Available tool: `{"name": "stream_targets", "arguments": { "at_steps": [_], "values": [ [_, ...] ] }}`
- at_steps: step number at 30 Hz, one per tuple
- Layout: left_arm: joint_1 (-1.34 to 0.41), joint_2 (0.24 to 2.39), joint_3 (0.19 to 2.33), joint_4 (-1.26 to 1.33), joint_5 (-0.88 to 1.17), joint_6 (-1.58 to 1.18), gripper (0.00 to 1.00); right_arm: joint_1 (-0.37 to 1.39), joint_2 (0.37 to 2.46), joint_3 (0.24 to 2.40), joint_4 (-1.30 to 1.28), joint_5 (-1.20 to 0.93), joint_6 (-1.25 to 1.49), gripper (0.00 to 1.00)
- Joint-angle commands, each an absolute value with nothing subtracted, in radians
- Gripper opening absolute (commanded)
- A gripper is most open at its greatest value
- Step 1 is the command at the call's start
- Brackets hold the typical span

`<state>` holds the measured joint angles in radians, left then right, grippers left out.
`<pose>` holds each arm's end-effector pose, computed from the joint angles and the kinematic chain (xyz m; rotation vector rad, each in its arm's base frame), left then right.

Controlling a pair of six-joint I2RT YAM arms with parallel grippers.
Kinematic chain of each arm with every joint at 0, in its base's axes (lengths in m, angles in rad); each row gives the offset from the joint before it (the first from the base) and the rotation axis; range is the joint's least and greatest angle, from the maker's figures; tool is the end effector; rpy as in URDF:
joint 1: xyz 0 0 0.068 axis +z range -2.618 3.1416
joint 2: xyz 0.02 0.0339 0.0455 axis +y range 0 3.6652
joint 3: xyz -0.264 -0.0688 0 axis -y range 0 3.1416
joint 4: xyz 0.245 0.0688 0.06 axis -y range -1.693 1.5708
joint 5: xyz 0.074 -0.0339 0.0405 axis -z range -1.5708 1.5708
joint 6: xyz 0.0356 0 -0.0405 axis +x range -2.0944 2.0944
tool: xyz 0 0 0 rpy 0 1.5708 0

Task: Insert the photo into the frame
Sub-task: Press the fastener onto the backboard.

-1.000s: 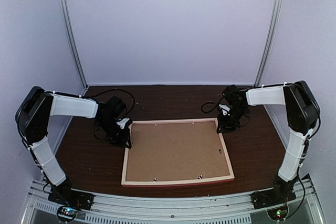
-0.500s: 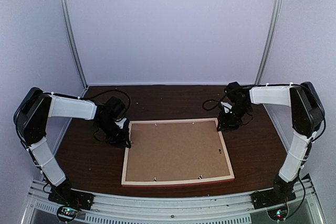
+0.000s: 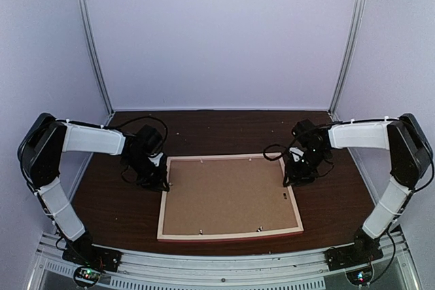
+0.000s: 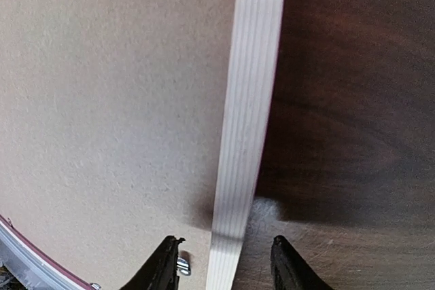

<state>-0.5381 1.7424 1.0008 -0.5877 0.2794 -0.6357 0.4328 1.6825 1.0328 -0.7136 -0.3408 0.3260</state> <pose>0.2630 -0.1684 0.1473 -0.0966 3.0433 -0.5610 0.2700 0.1379 0.1702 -0.2151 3.0104 0.5987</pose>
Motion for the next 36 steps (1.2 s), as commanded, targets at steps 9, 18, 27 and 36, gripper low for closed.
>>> {"name": "stream_targets", "arguments": {
  "at_steps": [9,18,27,36],
  "values": [
    [-0.566,1.804,0.994,-0.493,0.263,-0.61,0.11,0.495,1.62,0.947,-0.668,-0.368,0.38,0.48],
    [-0.566,1.804,1.002,-0.502,0.263,-0.598,0.08,0.501,1.647,0.944,-0.666,-0.357,0.374,0.43],
    [-0.566,1.807,1.003,-0.503,0.262,-0.589,0.08,0.51,1.65,0.939,-0.7,-0.319,0.35,0.45],
    [-0.566,1.81,1.002,-0.503,0.262,-0.586,0.08,0.515,1.663,0.936,-0.717,-0.285,0.33,0.43]
  ]
}}
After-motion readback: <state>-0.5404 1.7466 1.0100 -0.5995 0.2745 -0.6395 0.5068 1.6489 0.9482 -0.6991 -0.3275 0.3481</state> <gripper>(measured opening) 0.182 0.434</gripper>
